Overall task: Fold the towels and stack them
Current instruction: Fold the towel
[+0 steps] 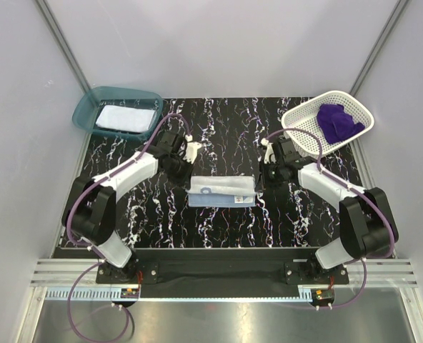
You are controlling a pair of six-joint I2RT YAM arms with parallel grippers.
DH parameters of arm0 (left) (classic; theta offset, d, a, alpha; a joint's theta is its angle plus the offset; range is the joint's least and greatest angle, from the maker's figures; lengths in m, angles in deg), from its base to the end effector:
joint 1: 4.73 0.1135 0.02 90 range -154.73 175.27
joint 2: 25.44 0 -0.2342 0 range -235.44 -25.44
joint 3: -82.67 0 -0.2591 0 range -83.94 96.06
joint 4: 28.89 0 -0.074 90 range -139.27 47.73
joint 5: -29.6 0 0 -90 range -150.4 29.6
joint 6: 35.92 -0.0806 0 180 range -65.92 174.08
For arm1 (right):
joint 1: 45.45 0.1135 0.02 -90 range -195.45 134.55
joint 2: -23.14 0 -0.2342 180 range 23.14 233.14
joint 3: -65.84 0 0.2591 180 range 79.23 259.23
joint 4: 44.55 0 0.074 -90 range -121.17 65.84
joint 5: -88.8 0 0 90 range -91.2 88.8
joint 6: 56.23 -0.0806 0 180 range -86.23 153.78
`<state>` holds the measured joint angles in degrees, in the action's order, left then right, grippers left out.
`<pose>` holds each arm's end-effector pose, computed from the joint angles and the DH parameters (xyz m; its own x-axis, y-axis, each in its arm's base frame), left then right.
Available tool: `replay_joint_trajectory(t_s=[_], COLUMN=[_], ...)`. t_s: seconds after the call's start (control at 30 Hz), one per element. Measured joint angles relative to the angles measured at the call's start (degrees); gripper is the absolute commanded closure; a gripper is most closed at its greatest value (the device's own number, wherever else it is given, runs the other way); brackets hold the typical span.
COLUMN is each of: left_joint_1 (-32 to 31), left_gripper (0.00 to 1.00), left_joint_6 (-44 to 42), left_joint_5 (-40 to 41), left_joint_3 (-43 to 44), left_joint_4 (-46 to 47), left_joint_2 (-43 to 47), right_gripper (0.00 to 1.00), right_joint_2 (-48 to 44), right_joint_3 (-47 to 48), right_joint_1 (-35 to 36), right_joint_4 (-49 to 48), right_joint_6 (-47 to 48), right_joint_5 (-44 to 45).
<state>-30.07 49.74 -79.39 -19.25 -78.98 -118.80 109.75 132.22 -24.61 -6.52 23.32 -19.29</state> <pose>0.3017 -0.1719 0.1425 -0.7793 0.4482 -0.4379 0.5879 0.7648 -0.2634 0.2981 0.1403 0.1296 -0.8706 -0.1469 -0.4694 -0.3385 0.8714 0.3551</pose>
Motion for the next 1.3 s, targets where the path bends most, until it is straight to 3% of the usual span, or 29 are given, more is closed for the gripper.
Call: replay_joint_trajectory(t_s=[0.13, 0.2, 0.23, 0.37, 0.6, 0.77, 1.03, 1.2, 1.3], left_joint_1=[-0.68, -1.2, -1.4, -2.32, -4.15, -4.39, -4.39, -4.33, -3.45], left_gripper=[0.92, 0.67, 0.63, 0.62, 0.6, 0.62, 0.61, 0.46, 0.43], left_joint_6=[1.77, 2.29, 2.6, 5.25, 12.39, 19.19, 26.47, 28.22, 28.85], left_joint_5=[0.31, 0.48, 0.81, 2.69, 7.56, 6.6, 7.28, 8.57, 8.72], left_joint_3=[-2.91, -4.0, -4.5, -5.68, -5.66, -7.02, -12.61, -11.87, -10.38], left_joint_4=[-0.22, -0.35, -0.59, -2.14, -3.02, 2.89, 8.37, 7.37, 6.8], left_joint_2=[1.38, 1.84, 2.05, 2.45, 6.03, 7.52, 2.12, 1.51, 2.25], right_gripper=[0.96, 0.82, 0.78, 0.65, 0.69, 0.72, 0.75, 0.73, 0.68], right_joint_2=[-1.49, -1.57, -1.57, -1.57, -3.72, -4.04, -1.77, -0.5, -0.92], right_joint_3=[-2.67, -3.85, -4.48, -6.08, -4.68, -3.69, -8.22, -8.44, -8.24], right_joint_1=[1.01, 1.31, 1.42, 1.55, 1.73, 1.75, 1.79, 1.84, 1.84], right_joint_4=[-0.04, -0.24, -0.33, 0.55, 3.1, 1.68, -4.26, -4.22, -3.63], right_joint_6=[-2.82, -4.13, -4.74, -6.49, -10.03, -13.88, -17.35, -17.86, -17.86], right_joint_5=[-0.02, -0.02, -0.02, -0.02, 0.17, -0.63, 0.13, 1.77, 2.82])
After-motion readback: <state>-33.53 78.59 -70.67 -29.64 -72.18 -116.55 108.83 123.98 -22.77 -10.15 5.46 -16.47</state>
